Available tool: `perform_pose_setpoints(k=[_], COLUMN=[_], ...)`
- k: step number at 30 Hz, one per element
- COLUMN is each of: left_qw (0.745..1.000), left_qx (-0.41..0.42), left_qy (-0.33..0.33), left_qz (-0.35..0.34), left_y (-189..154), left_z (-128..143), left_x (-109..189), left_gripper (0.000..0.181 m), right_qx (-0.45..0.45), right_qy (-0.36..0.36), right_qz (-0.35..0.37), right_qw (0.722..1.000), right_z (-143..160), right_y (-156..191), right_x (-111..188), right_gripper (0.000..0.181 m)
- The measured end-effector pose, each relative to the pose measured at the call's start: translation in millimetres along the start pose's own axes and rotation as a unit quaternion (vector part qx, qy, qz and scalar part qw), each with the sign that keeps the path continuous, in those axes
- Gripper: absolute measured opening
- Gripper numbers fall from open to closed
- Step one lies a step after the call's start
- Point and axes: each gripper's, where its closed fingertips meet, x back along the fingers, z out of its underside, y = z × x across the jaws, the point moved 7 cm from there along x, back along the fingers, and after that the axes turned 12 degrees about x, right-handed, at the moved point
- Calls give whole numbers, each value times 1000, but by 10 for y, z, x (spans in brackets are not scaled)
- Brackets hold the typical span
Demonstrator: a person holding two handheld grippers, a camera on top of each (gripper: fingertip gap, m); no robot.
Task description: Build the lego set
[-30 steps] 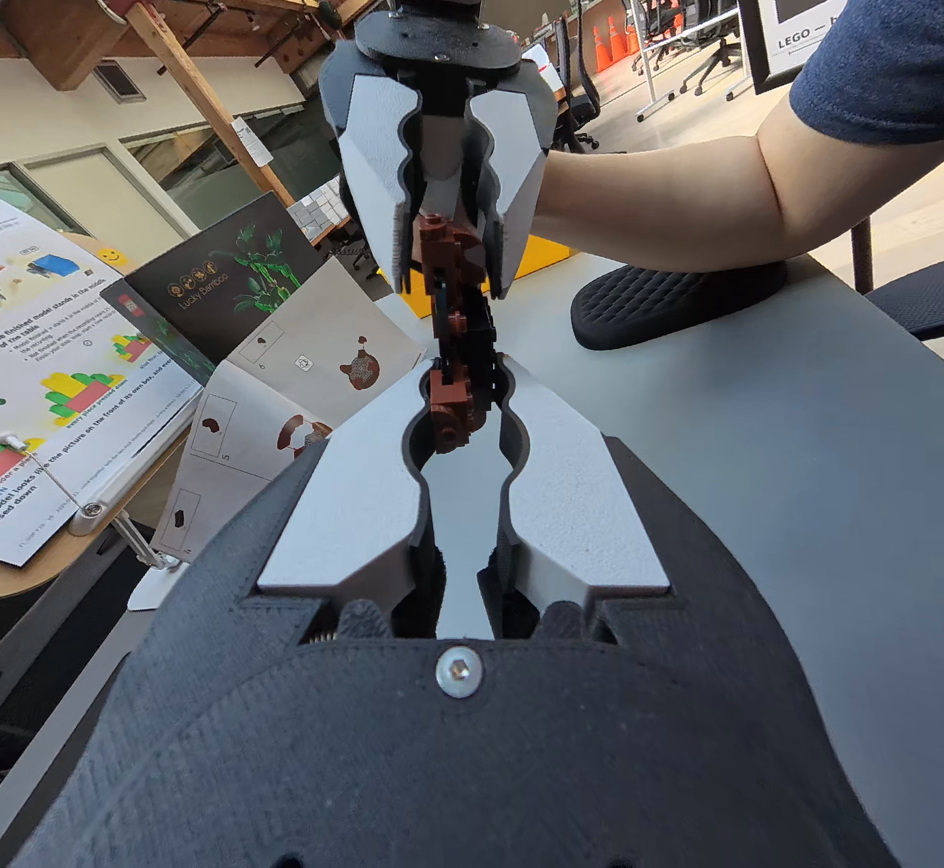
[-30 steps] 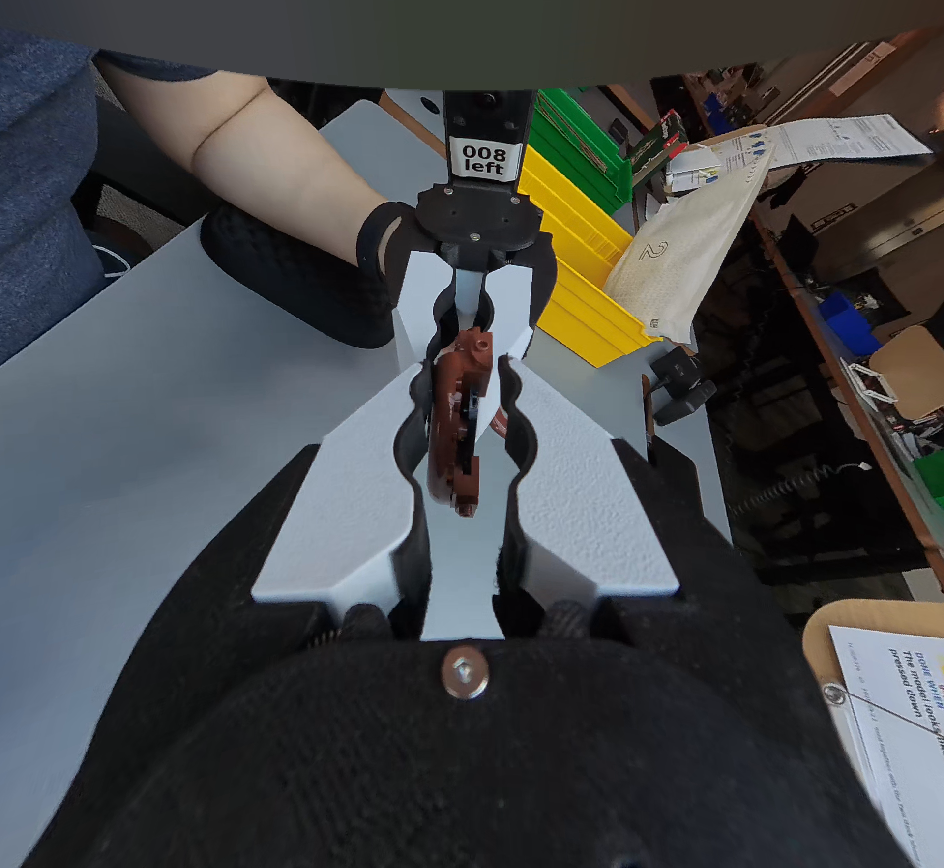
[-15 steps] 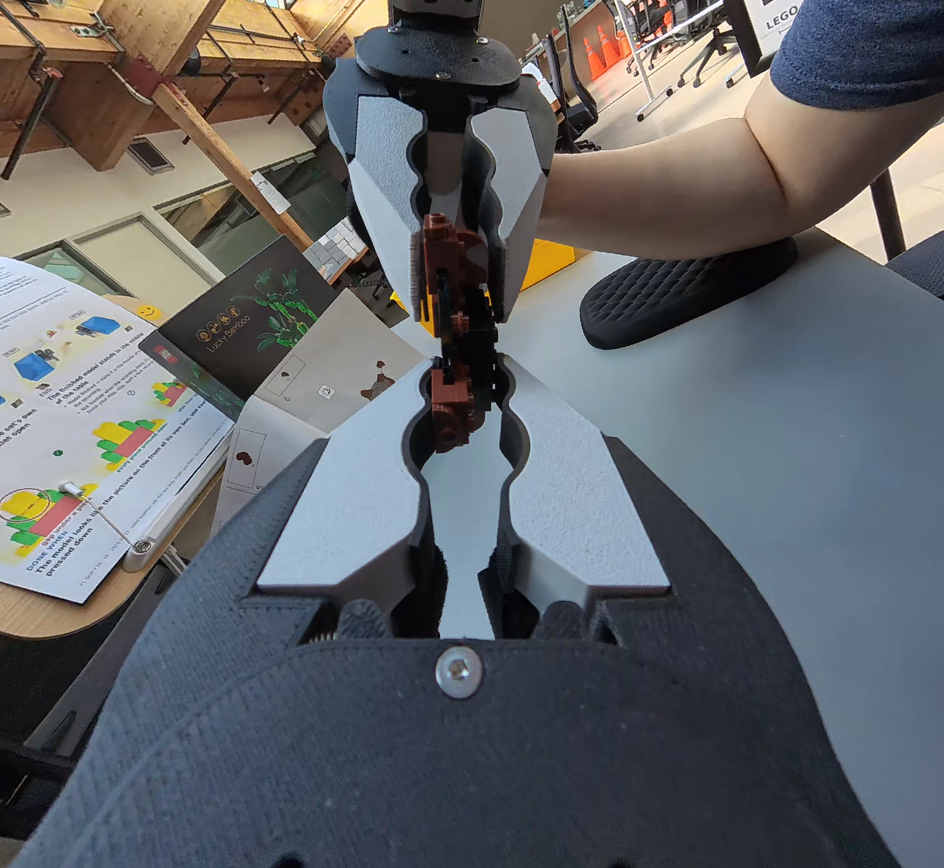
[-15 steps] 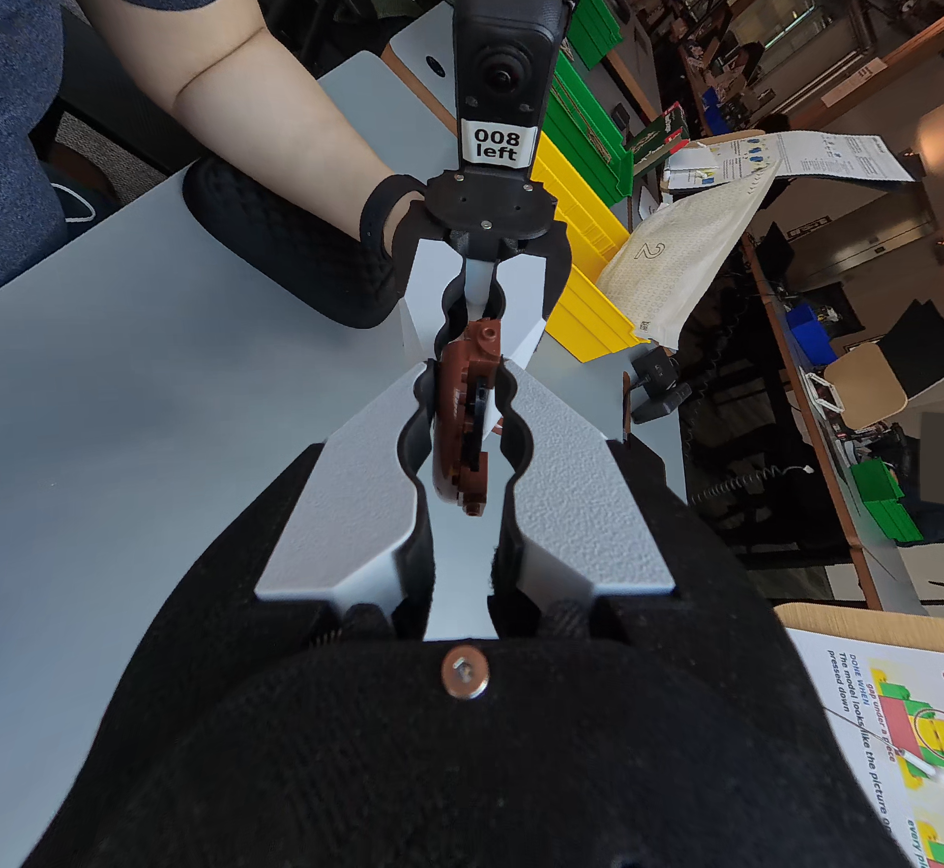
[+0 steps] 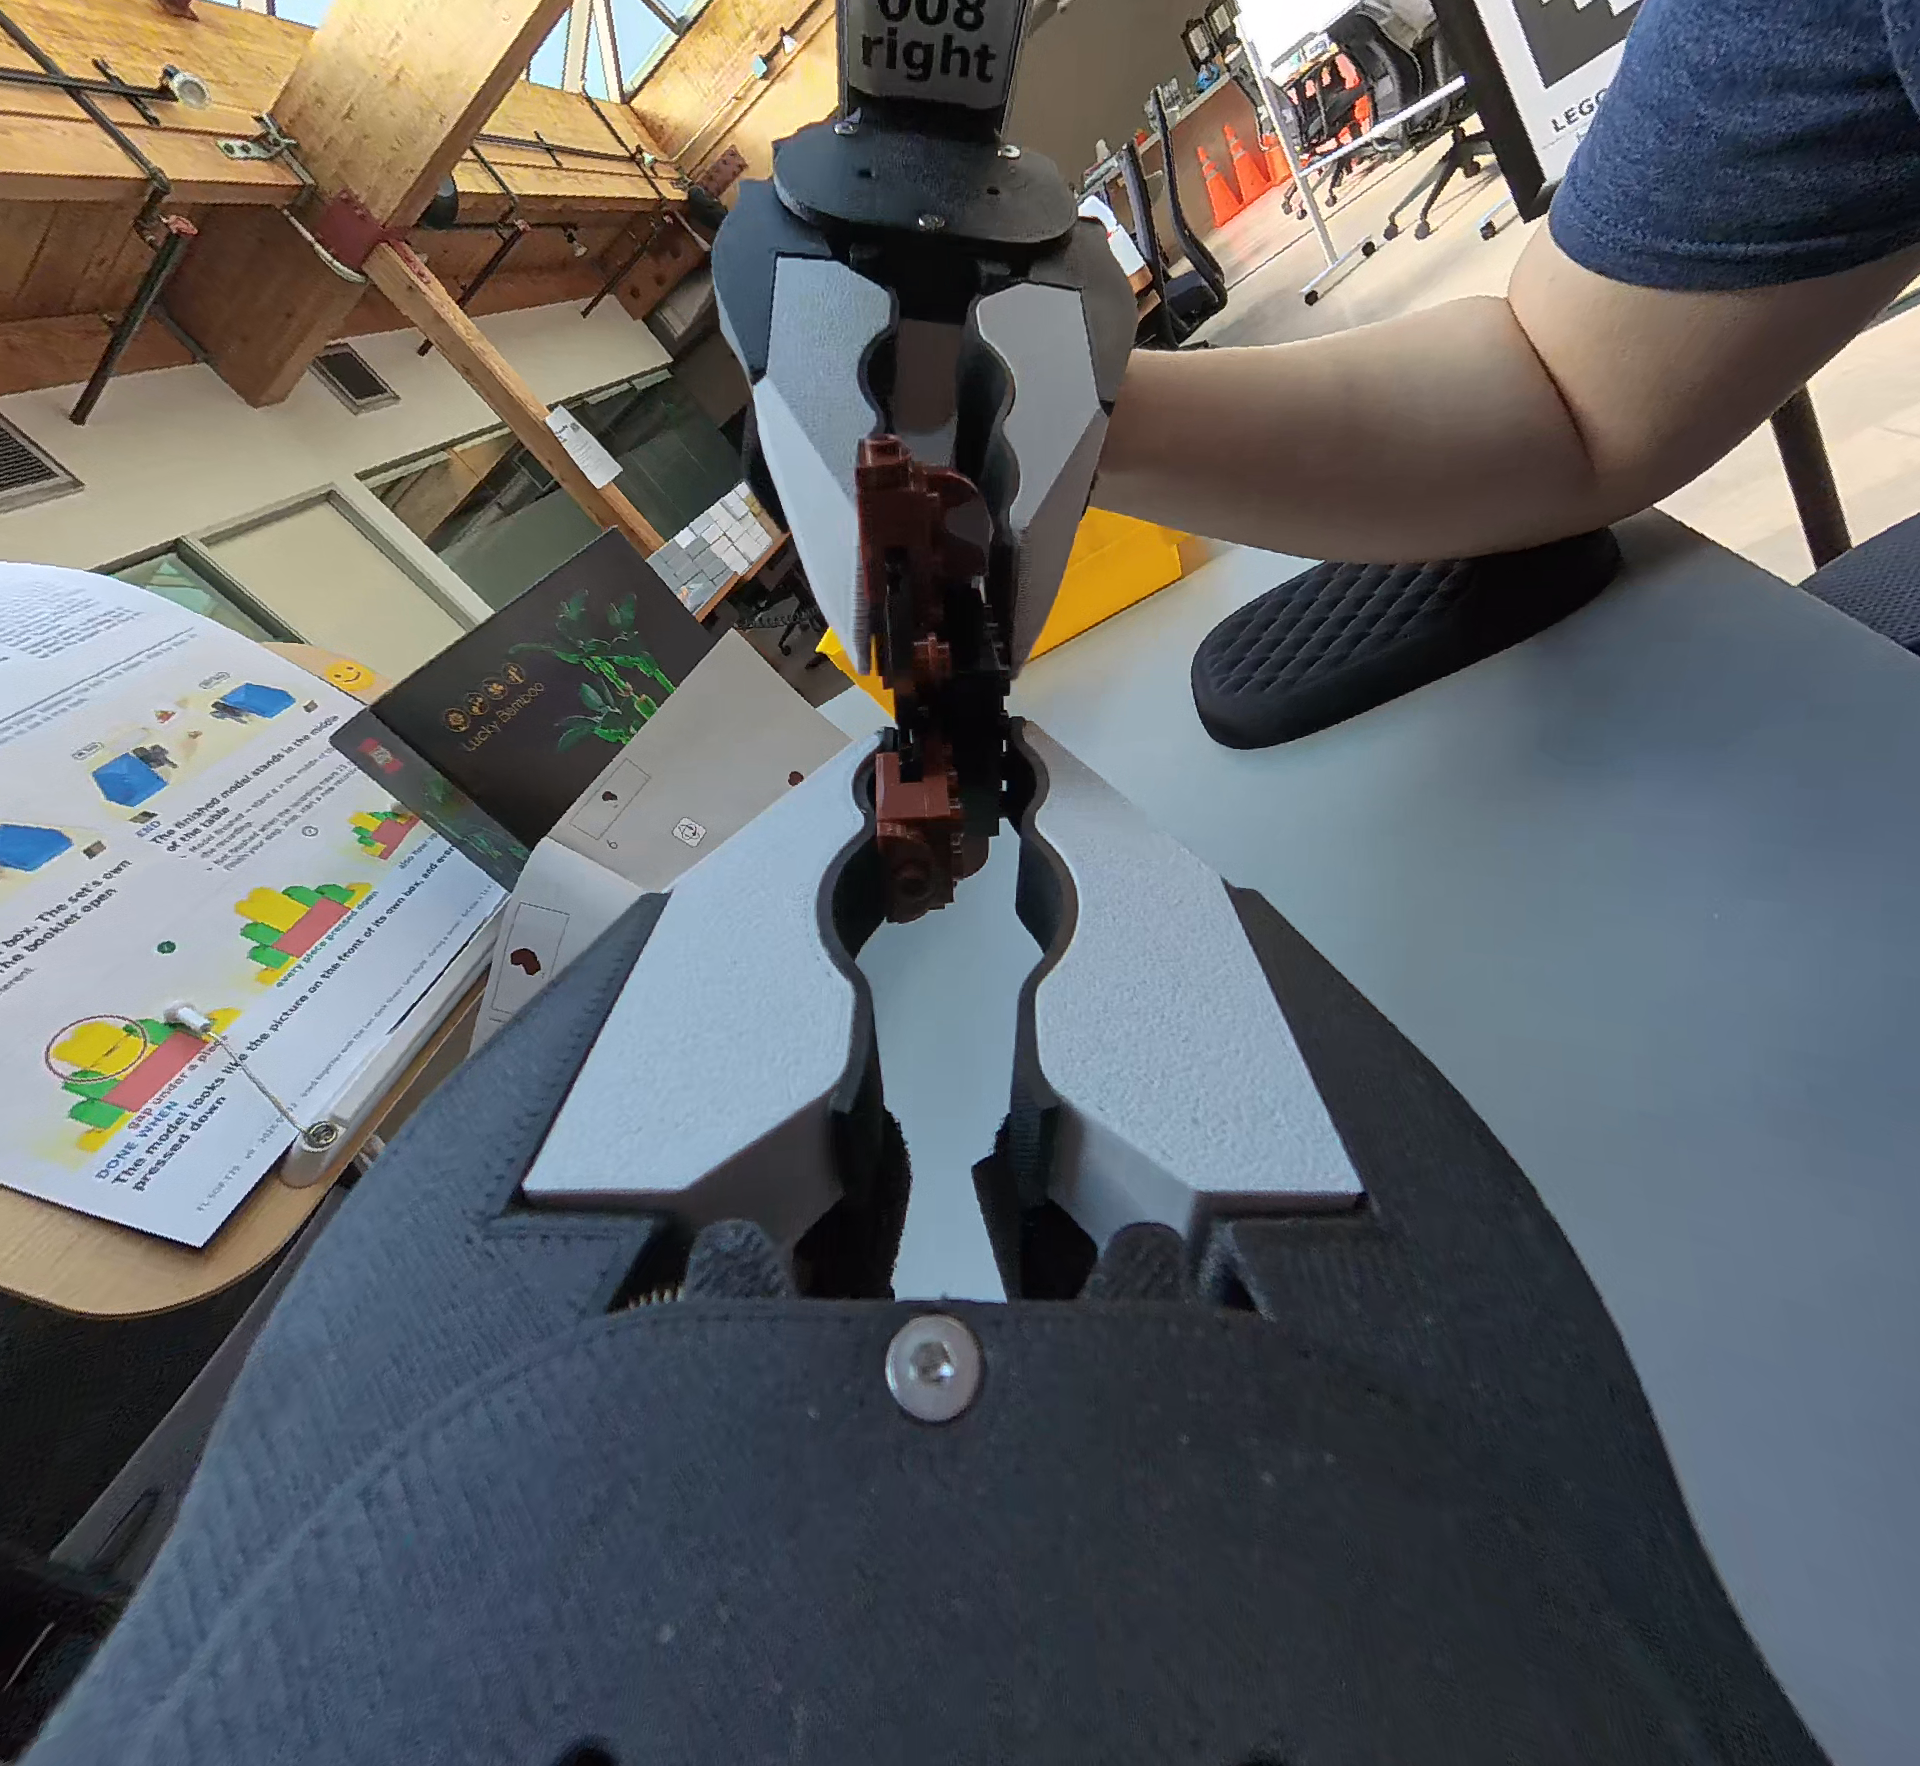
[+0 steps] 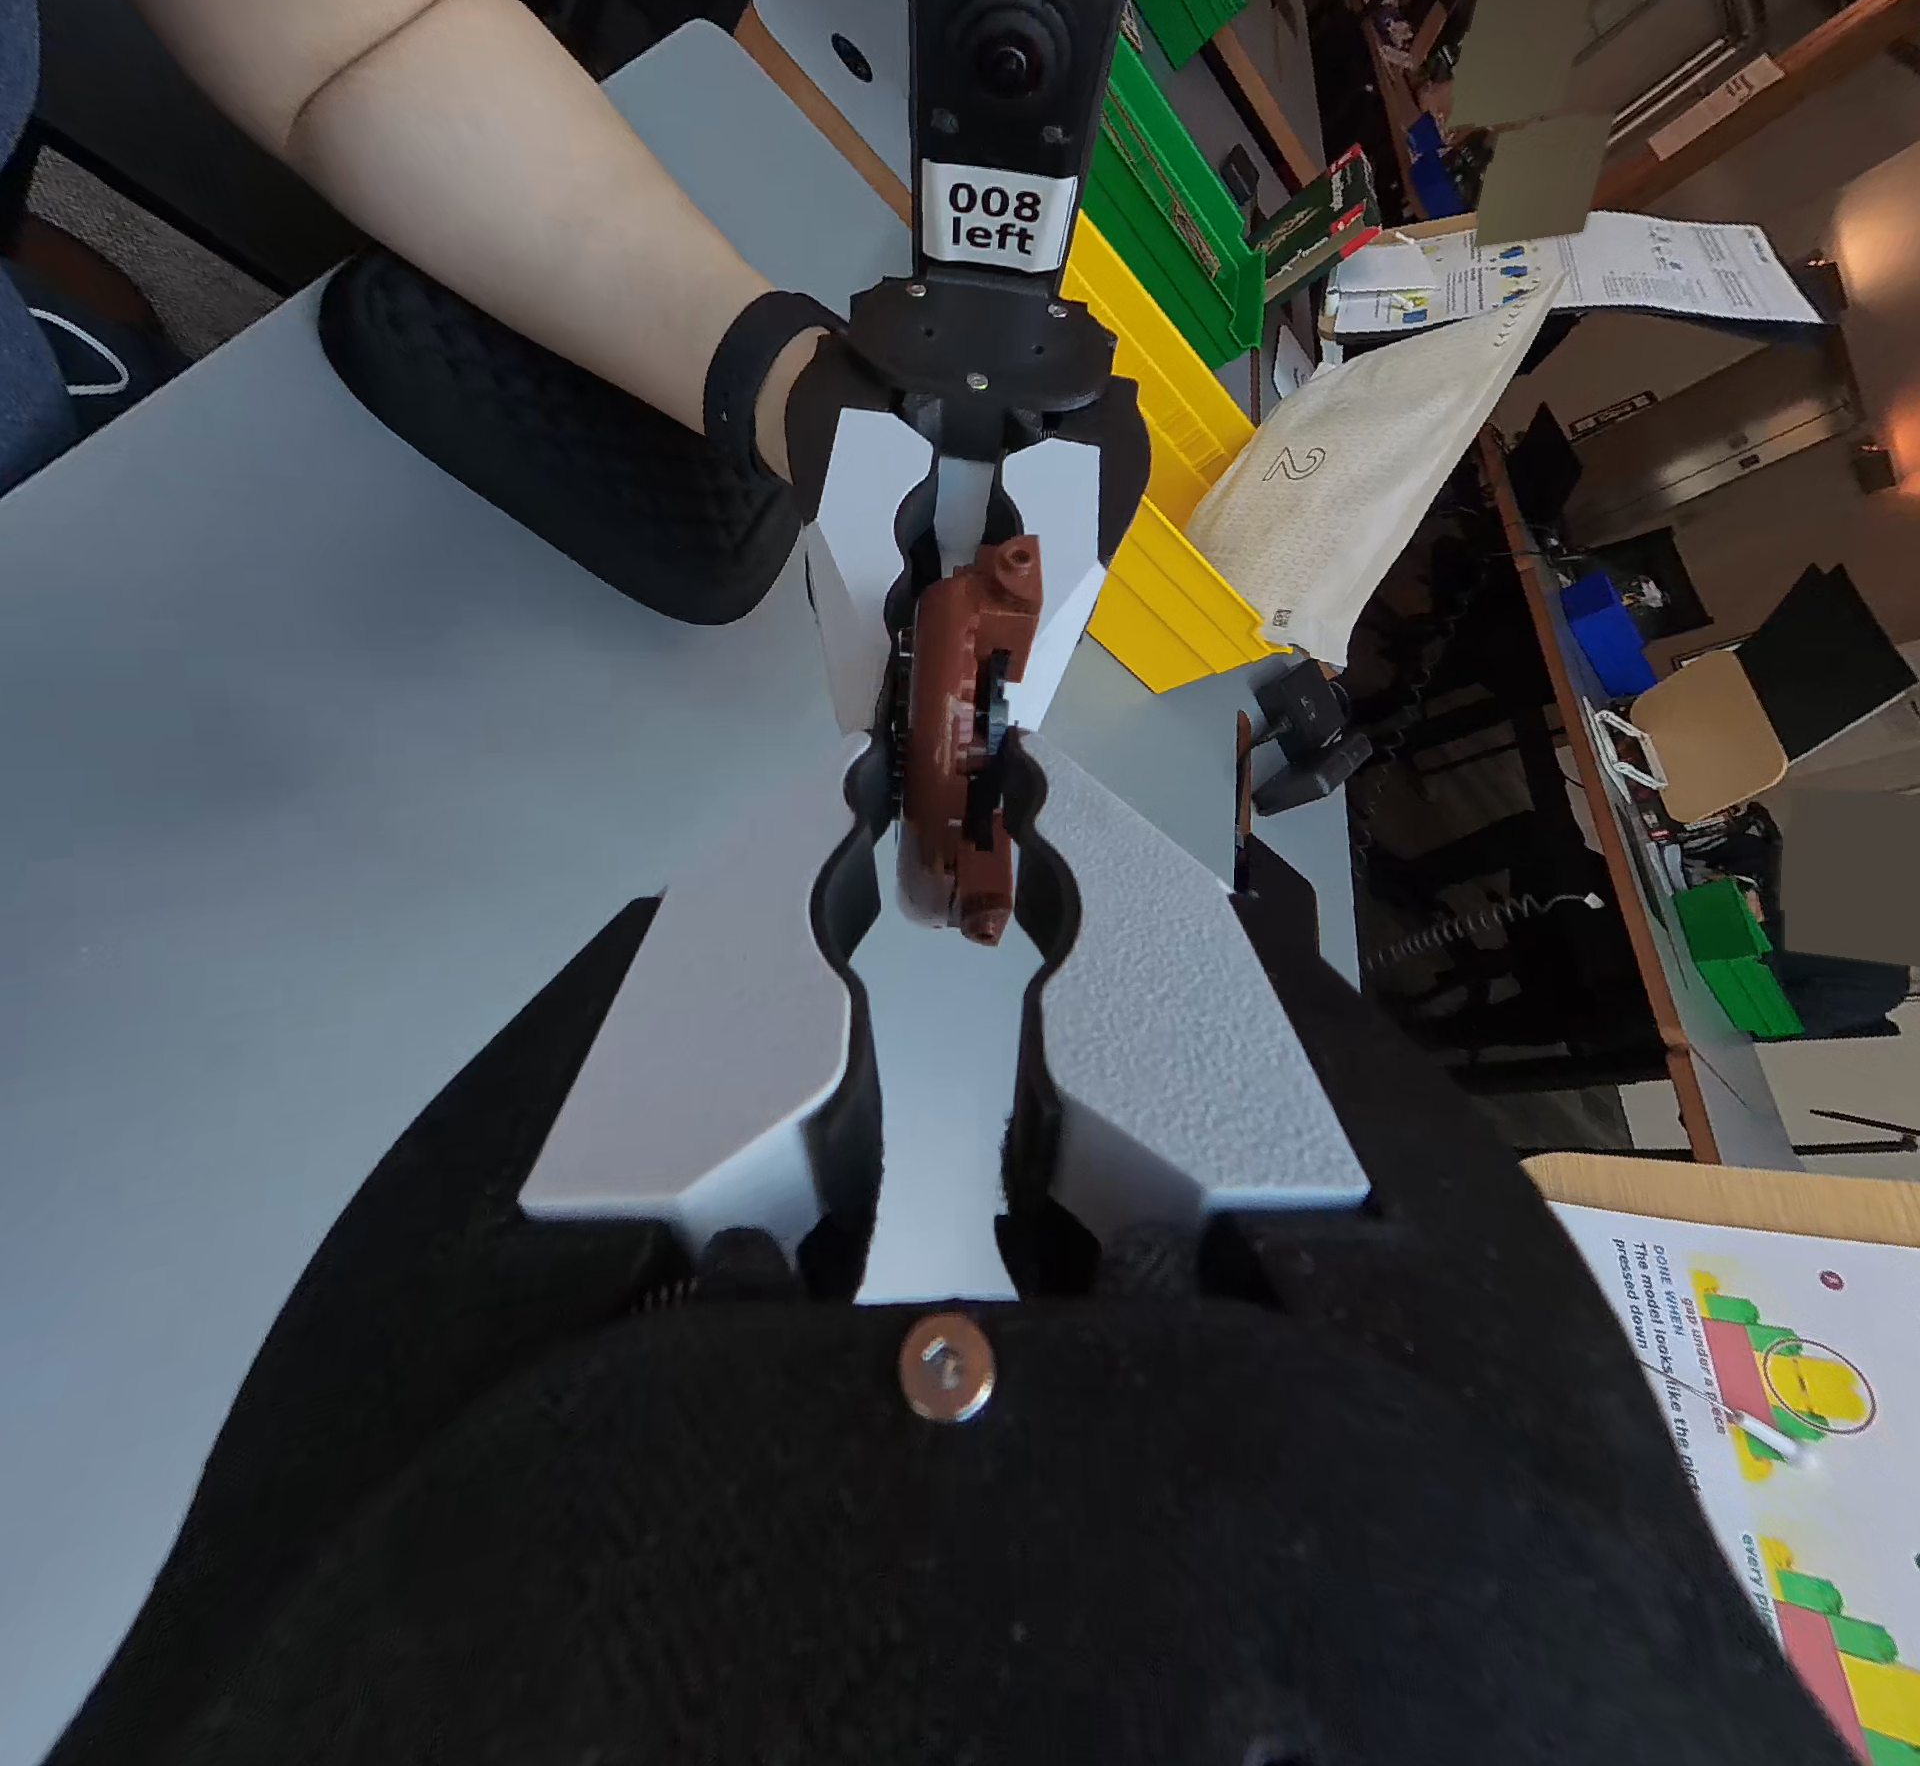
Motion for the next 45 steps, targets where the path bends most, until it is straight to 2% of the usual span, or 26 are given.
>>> perform_pose_setpoints(k=[3, 21, 31, 34, 39, 45], left_qw=[1000, 1000, 1000, 1000, 999, 999], left_qx=[2, -9, 4, 21, 29, 19], left_qy=[-9, 9, 6, -12, -23, -34], left_qz=[-1, 2, 3, 6, 6, 5], left_y=[3, -9, 12, 23, 30, 1], left_z=[-28, 24, 33, -6, -27, -61], left_x=[10, -7, 10, 30, 44, 41], left_gripper=[17, 18, 18, 17, 17, 17], right_qx=[-4, 29, 8, -10, -37, -45], right_qy=[-11, 31, 31, -2, -8, -4], right_qz=[5, -6, -8, 4, 22, -8], right_qw=[1000, 999, 999, 1000, 999, 999], right_z=[-24, -31, -13, -28, 44, 53], right_y=[-20, 40, 12, -34, -99, -49], right_x=[41, 25, 6, 23, 167, 157], right_gripper=[19, 17, 17, 20, 33, 20])
